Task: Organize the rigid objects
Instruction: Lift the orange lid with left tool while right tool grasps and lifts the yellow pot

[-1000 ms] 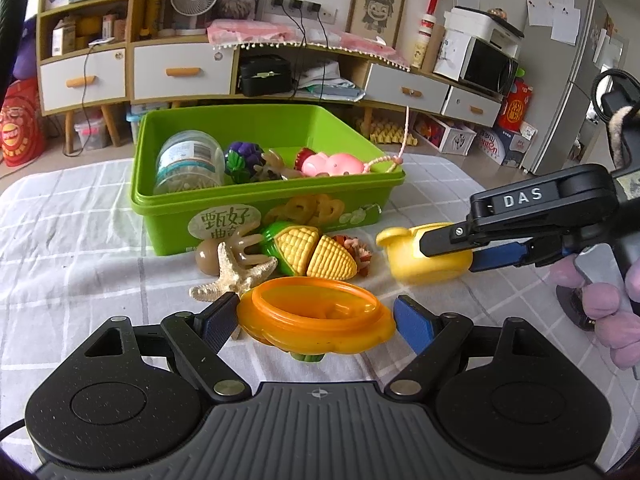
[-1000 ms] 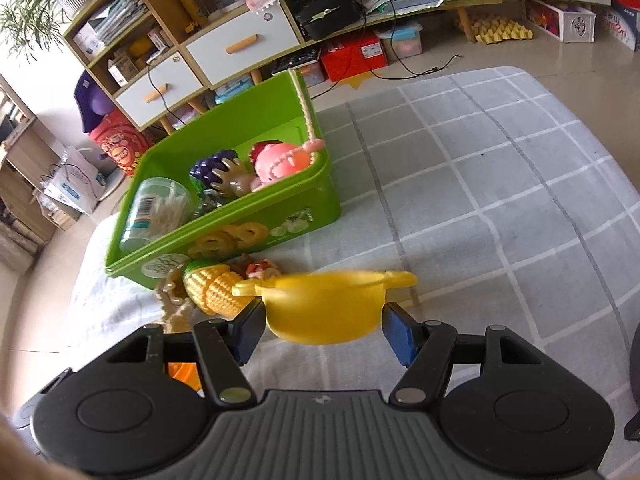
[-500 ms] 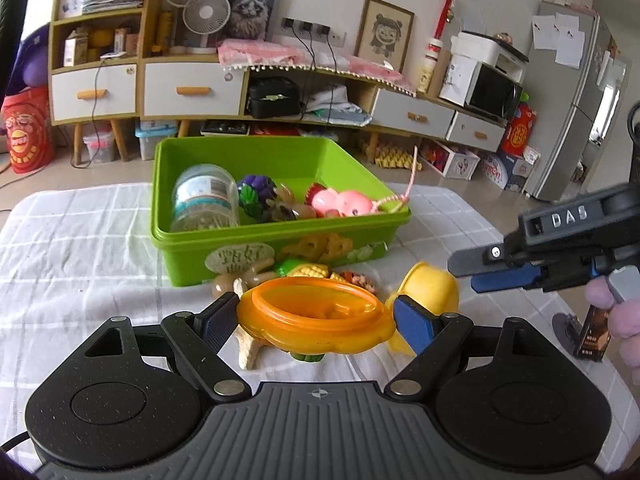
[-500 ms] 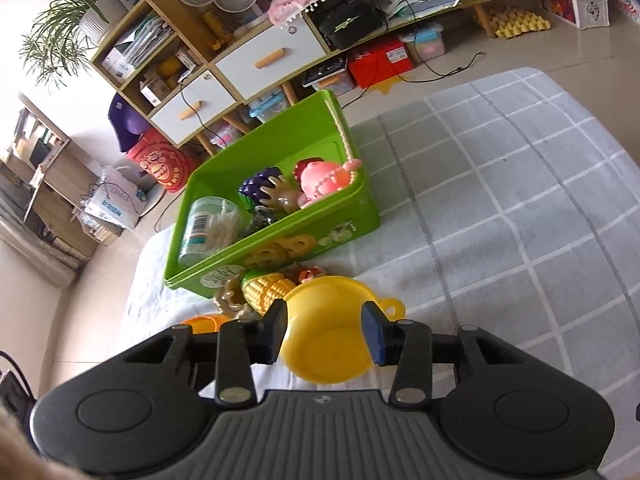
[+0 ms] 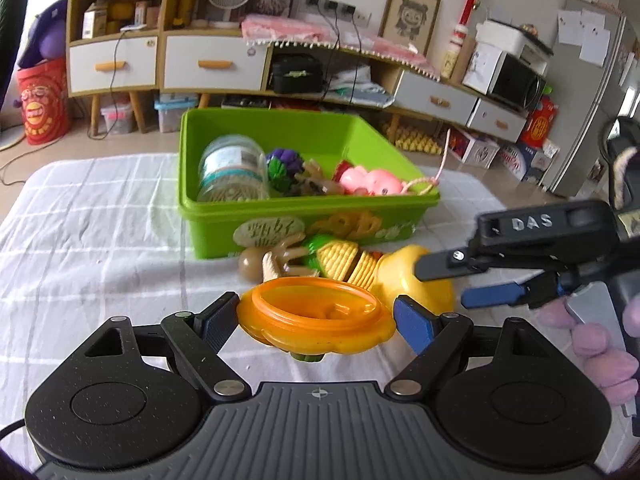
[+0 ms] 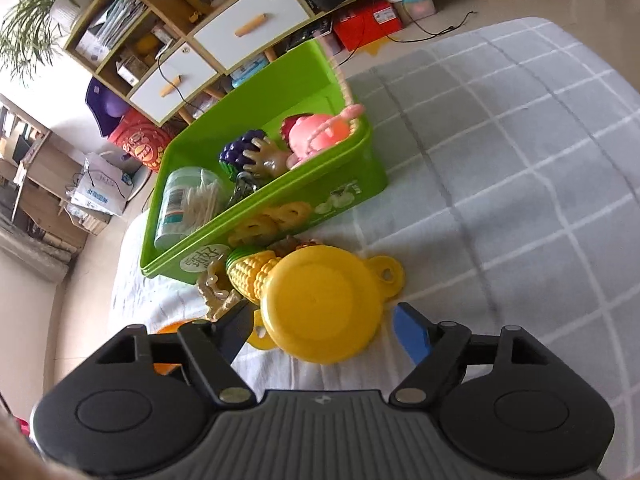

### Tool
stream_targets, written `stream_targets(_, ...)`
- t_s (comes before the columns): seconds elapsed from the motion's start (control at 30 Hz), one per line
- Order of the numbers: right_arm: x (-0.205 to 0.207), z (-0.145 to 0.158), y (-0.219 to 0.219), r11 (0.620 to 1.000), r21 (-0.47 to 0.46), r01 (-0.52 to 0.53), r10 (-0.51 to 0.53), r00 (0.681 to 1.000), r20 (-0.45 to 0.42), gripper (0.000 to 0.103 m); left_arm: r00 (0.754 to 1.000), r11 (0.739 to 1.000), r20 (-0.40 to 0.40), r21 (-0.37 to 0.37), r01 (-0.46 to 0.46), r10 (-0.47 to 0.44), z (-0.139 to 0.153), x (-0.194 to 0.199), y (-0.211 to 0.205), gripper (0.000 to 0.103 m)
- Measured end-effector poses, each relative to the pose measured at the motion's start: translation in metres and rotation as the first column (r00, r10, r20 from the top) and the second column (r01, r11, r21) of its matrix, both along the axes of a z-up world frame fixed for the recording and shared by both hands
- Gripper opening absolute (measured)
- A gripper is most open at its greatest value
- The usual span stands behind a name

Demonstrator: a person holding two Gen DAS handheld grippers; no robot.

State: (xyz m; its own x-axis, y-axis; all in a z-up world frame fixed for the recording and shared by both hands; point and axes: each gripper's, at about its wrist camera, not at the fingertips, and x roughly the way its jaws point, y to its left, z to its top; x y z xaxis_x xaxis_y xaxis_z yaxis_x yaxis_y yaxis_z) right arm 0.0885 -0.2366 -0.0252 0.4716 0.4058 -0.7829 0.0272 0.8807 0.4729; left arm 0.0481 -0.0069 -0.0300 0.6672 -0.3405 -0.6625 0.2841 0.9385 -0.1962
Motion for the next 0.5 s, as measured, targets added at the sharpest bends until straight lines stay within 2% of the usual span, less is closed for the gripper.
stream_targets(0.23,0.006,-0.012,0.028,0.990,-0.138,-0.041,0.043,0.999,0.017,0.070,1.000,1.000,-0.011,0.011,0.010,-0.010,-0.003,-0.001,0.001,0.085)
stream_targets(0.4,0.002,-0.008,0.027,0.983,-0.182,-0.033,0.042,0.998,0.046,0.070,1.000,1.000,0.003,0.007,0.008,-0.008,0.001,-0.001,0.002,0.085)
stream_targets(0.5,0.001,0.001,0.023,0.987,-0.160,-0.014,0.024,0.998,0.057,0.070,1.000,1.000,0.014,0.000,0.001,-0.001,0.006,0.000,0.004,0.085)
